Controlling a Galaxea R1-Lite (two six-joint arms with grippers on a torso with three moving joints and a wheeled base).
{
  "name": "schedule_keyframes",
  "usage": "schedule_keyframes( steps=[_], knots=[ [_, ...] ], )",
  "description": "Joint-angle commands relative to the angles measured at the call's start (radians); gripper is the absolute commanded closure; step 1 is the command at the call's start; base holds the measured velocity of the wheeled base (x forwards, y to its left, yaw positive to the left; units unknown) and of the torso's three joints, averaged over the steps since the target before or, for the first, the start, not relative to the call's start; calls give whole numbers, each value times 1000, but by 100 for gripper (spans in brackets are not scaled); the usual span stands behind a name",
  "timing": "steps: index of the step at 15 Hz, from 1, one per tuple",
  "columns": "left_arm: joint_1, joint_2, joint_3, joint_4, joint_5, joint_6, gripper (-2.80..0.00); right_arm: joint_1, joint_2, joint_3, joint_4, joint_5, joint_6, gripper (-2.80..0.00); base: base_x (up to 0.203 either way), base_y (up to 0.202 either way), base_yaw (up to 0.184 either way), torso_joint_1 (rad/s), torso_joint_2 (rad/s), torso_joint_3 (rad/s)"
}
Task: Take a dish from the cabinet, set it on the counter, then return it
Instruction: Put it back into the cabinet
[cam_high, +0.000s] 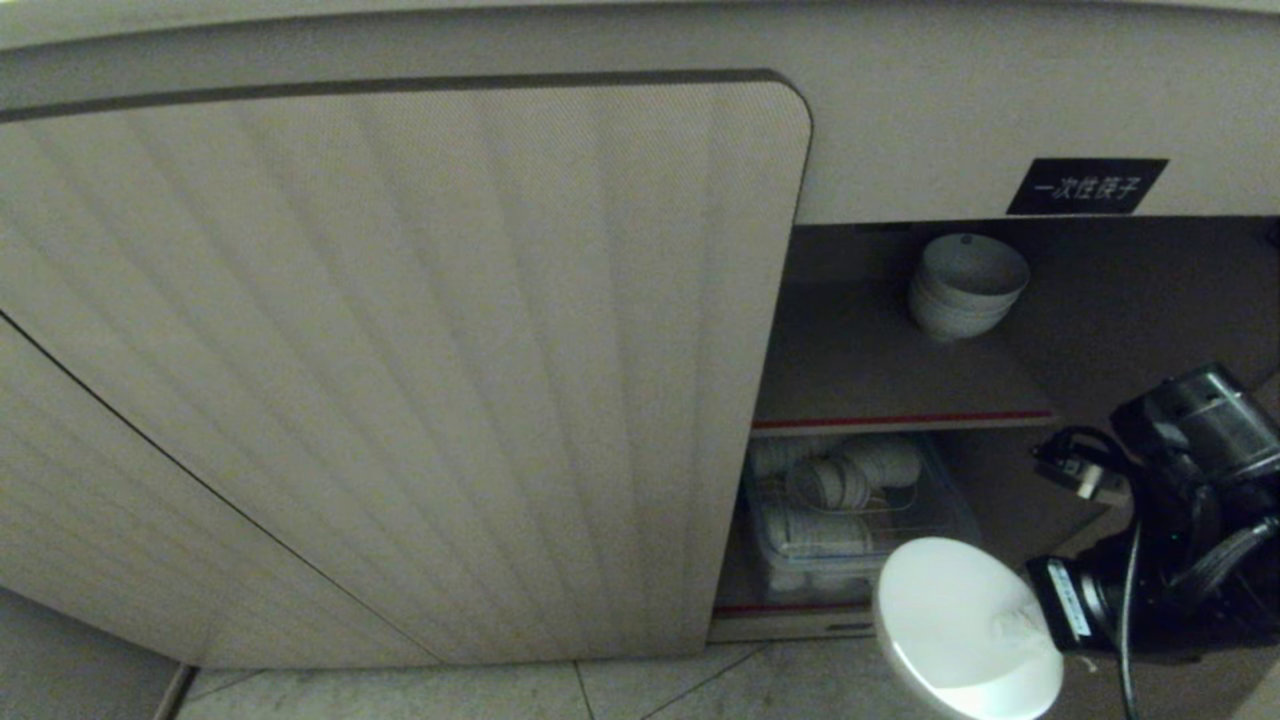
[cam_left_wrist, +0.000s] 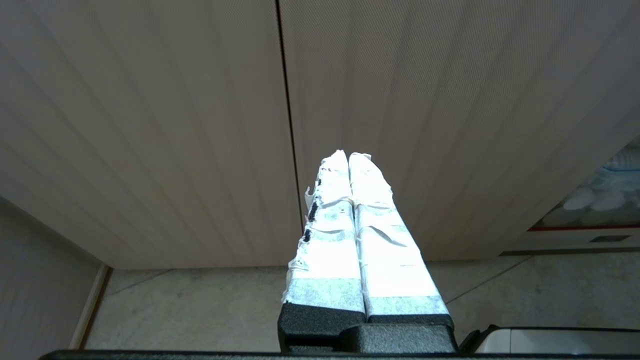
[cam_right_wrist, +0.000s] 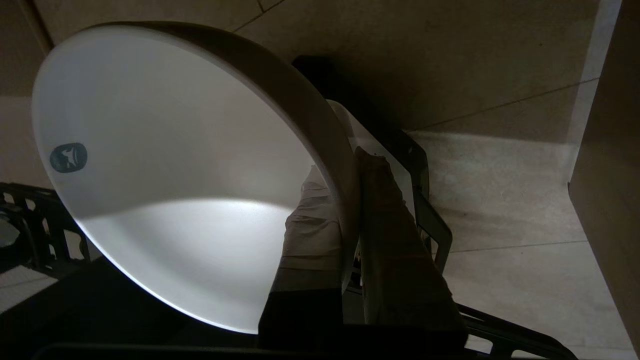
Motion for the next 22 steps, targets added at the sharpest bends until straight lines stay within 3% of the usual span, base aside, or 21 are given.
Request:
schedule_keyframes(
  steps=[1,4,13,22],
  knots=[
    [0,0,0,-1,0,0,0,-1,43,-39,-2,-7,31,0,0,0,0,0,0,0],
    [0,0,0,0,0,0,0,-1,67,-99,2,-17,84,0,0,0,0,0,0,0],
    [0,0,0,0,-1,0,0,-8,63,-111,-45,-27,234,0,0,0,0,0,0,0],
    [0,0,0,0,-1,0,0,-24,88,-161,-80,-57,286,0,0,0,0,0,0,0]
  ],
)
